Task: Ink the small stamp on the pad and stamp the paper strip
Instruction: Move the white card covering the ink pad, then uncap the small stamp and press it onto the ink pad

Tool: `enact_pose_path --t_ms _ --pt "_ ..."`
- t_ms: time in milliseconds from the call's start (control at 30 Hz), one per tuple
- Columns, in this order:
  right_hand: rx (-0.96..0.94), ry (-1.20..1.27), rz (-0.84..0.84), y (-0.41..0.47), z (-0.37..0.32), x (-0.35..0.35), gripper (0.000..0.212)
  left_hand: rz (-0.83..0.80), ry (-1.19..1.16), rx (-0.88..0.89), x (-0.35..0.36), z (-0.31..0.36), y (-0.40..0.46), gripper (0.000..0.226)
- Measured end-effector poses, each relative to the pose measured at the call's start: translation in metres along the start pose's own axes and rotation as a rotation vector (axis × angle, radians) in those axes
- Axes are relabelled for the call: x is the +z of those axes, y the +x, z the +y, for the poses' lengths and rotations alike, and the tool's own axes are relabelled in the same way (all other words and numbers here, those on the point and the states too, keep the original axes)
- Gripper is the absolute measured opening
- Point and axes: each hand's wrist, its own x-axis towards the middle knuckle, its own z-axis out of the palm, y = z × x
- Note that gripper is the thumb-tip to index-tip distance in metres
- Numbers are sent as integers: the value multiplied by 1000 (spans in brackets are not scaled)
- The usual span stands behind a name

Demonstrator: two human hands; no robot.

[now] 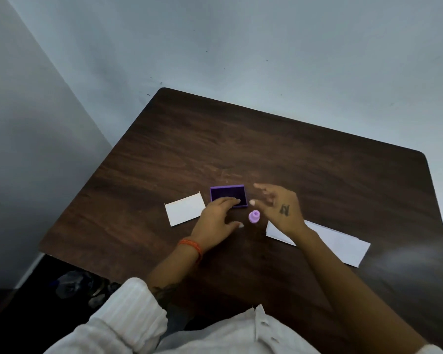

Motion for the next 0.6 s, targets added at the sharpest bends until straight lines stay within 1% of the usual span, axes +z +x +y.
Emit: enact_pose_path --t_ms 100,167,233,300,367,433,533,600 --pt "58 -113 -58 -13 6 3 45 -5 -71 -21 17 5 -1 62" --pt "65 -173 -80 -18 7 7 39 -8 -104 -46 25 7 -1 60" --pt "25 -230 -108 -19 5 11 28 -8 -117 -62 32 9 -1 57" --pt "56 -287 -189 -12 1 15 21 5 -118 -71 37 10 1 53" --pt "140 -336 -304 -2 -1 17 20 17 -109 -78 41 11 4 50" --pt "140 -363 -359 2 0 17 19 18 -100 -82 43 10 7 48" --pt "-22 -302 -234 -5 8 14 15 26 -105 -88 44 10 9 45" --pt "-58 -238 -179 -5 12 13 14 39 -130 -81 44 11 10 44"
